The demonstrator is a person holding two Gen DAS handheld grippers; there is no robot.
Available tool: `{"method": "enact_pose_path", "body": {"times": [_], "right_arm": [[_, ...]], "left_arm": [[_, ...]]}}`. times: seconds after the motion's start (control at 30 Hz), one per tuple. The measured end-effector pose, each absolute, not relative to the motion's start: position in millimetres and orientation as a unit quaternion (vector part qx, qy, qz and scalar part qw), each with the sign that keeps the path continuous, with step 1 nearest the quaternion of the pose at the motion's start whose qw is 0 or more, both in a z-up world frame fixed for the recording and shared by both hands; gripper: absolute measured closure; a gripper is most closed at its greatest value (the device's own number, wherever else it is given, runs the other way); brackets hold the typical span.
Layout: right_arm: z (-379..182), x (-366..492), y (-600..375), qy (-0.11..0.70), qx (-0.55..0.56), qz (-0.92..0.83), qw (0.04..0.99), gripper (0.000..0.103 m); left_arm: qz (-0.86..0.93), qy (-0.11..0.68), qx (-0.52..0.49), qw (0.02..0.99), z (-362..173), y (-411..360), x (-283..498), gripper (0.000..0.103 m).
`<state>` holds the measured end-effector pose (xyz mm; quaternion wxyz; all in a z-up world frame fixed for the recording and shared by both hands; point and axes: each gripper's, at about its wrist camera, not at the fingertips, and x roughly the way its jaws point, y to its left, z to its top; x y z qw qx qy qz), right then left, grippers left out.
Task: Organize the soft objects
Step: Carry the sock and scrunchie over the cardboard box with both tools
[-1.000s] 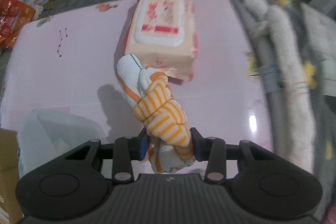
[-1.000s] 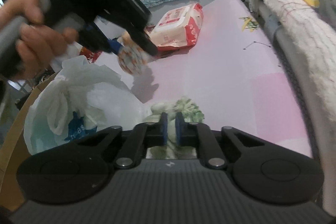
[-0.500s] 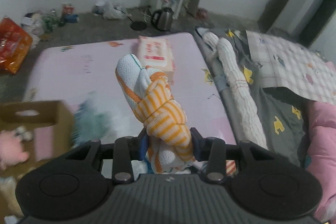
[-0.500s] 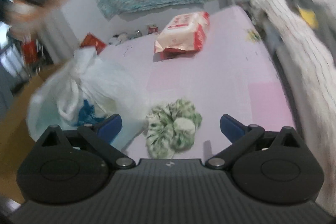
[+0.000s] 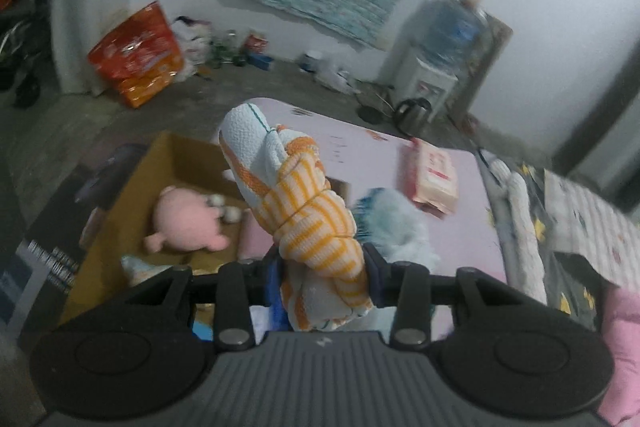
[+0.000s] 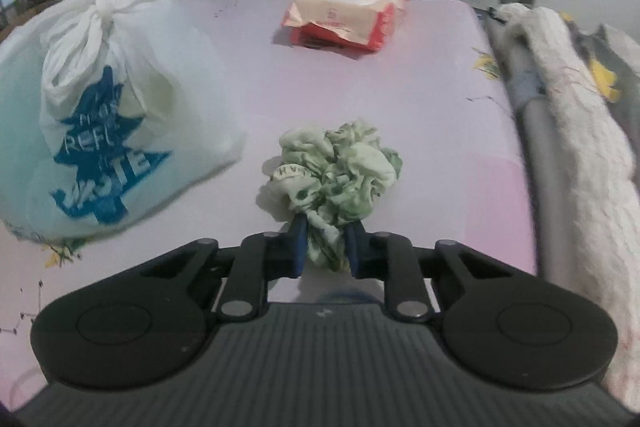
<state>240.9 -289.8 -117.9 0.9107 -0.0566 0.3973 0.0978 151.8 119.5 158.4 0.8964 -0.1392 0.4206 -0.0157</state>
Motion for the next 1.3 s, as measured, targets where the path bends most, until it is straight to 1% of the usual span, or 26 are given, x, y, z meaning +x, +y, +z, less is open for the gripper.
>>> {"method": "enact_pose_path", "body": {"times": [0.17,0.33,0.5,0.6,0.67,0.77,0.83,0.97,1.0,1.03,1.07,1.1,1.17,1.23,1.3], "right_arm": [[-99,217,-317,0.403,0.017,0.078,0.912,0.087],[-38,195,-305,0.368,0.048,0.096,0.924,0.088],[35,206,-231,0.330,0.069,0.197,0.920,0.087],[54,230,-166,0.343,0.095,0.273,0.894,0.087],[54,250,-122,0.367,0.106,0.307,0.872,0.086],[42,279,-49,0.396,0.074,0.324,0.856,0.086],[25,299,-8,0.424,0.064,0.326,0.842,0.085],[-11,325,47,0.456,0.041,0.295,0.839,0.080],[-22,331,56,0.466,0.038,0.286,0.837,0.075],[-33,334,65,0.479,0.037,0.283,0.830,0.073],[-44,339,69,0.495,0.046,0.279,0.821,0.067],[-53,338,76,0.510,0.053,0.276,0.813,0.060],[-63,335,74,0.523,0.075,0.278,0.802,0.058],[-59,328,69,0.514,0.087,0.293,0.802,0.056],[-49,325,61,0.500,0.102,0.305,0.804,0.049]], "left_arm": [[-0.009,0.426,-0.172,0.888,126,168,142,0.061],[-0.008,0.428,-0.188,0.884,94,203,137,0.061],[-0.002,0.421,-0.206,0.883,67,227,130,0.061],[0.007,0.417,-0.222,0.881,57,240,124,0.061],[0.010,0.413,-0.230,0.881,53,248,120,0.061],[0.020,0.408,-0.232,0.883,50,257,115,0.061],[0.027,0.404,-0.233,0.884,50,262,112,0.061],[0.041,0.397,-0.231,0.887,51,274,107,0.061],[0.043,0.397,-0.230,0.888,51,276,107,0.061],[0.045,0.397,-0.230,0.887,51,278,106,0.061],[0.046,0.397,-0.231,0.887,51,281,105,0.061],[0.045,0.398,-0.232,0.887,51,282,105,0.061],[0.044,0.398,-0.232,0.887,51,284,103,0.061],[0.042,0.399,-0.231,0.886,52,285,102,0.061],[0.037,0.400,-0.230,0.886,52,285,100,0.061]]}}
